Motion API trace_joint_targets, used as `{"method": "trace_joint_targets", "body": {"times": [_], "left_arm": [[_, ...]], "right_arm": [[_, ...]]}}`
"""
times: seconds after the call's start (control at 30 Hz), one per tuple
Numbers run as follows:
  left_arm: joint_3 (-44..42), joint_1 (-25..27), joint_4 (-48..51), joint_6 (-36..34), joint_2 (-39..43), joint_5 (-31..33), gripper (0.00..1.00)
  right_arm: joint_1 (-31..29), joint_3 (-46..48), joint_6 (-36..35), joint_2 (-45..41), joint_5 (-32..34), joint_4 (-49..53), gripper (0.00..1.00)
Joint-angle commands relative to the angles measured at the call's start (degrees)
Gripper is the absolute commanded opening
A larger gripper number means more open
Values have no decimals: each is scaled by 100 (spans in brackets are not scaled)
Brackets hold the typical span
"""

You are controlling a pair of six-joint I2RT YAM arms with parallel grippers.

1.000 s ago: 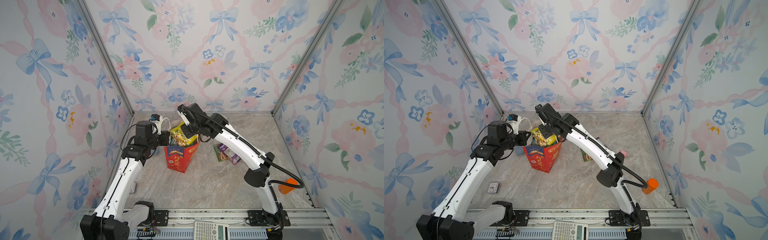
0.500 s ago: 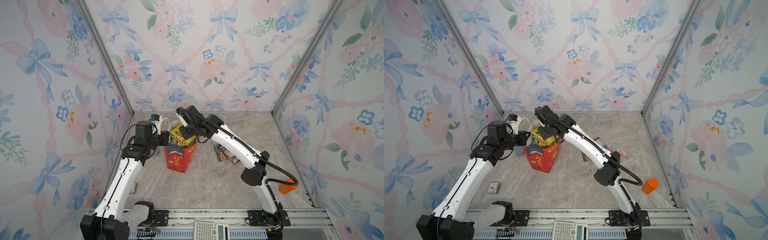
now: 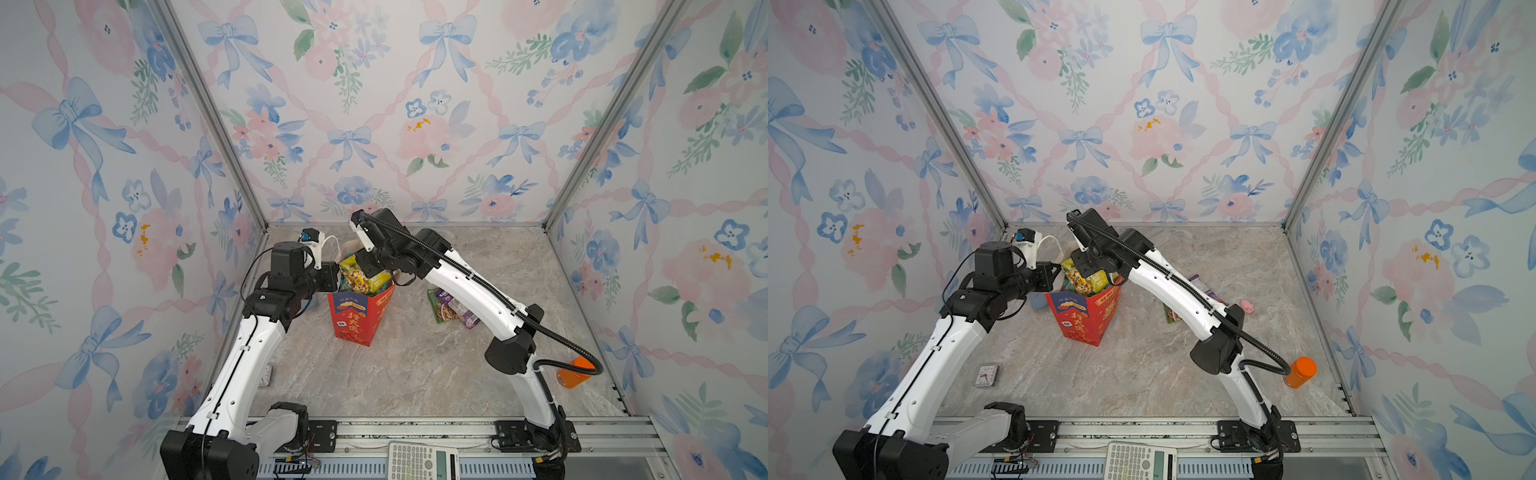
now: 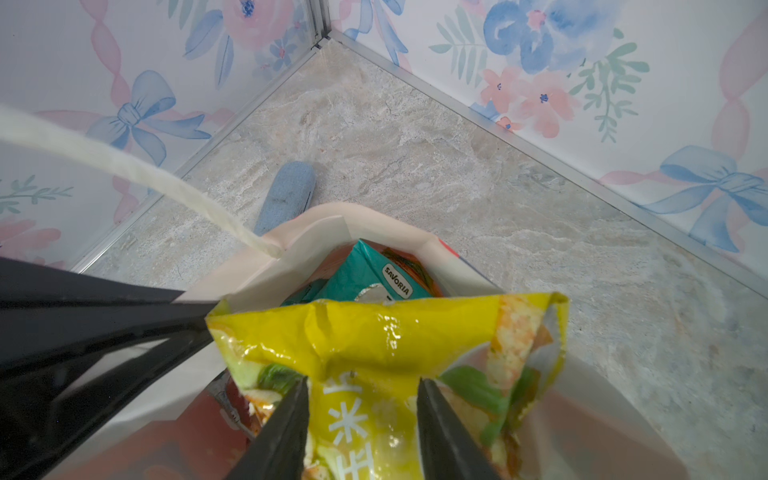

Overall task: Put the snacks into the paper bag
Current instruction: 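Lower the yellow chip bag into the bag held by the left gripper, then open the right gripper and raise it out of the bag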

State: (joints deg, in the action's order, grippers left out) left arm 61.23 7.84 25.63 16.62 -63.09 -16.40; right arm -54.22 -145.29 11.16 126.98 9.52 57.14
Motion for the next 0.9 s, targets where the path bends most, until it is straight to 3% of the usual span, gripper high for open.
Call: {"method": "trace_joint_targets", "body": {"times": [0.0, 0.23, 0.63, 0.87], "left_arm": [[102, -20, -401, -124, 170, -100, 0], [106, -28, -404, -133, 220, -82, 0], [125, -29, -404, -133, 234, -100, 0], [128, -33, -402, -144, 214, -100, 0]], "right_arm": [[-6, -39, 224, 366, 136, 161, 46], [174, 562, 612, 404, -109, 7, 45], [175, 320, 654, 811, -10, 376, 45], [164, 11, 603, 392, -377, 205, 48]]}}
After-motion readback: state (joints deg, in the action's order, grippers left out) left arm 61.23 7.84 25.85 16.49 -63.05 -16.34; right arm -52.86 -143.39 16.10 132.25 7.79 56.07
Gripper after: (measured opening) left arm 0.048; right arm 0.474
